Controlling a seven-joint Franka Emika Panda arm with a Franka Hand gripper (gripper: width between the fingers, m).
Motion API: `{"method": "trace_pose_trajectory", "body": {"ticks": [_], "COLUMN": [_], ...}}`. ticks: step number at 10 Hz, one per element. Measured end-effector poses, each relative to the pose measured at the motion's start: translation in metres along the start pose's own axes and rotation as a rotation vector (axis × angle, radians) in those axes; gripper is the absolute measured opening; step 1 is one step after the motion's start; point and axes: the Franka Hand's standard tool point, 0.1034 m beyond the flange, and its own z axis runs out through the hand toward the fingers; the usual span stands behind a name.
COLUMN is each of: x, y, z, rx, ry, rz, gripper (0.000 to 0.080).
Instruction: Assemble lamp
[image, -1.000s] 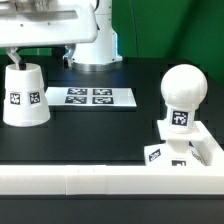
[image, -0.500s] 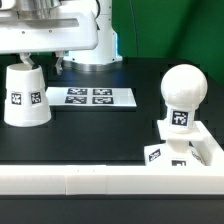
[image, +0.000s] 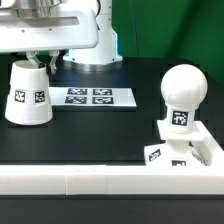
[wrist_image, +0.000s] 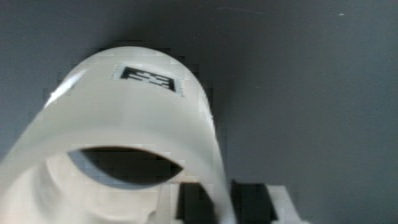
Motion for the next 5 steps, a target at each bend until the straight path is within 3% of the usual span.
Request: {"method": "trace_pose_trajectory", "body": {"ticks": [2,5], "x": [0.006,0.033], "y": [-0.013,-0.072], "z": [0.0,-0.013], "rx": [0.003,0.036], "ry": [0.002,0.015], "rz": [-0.011,0.073], "gripper": [0.0046,0.0046]}}
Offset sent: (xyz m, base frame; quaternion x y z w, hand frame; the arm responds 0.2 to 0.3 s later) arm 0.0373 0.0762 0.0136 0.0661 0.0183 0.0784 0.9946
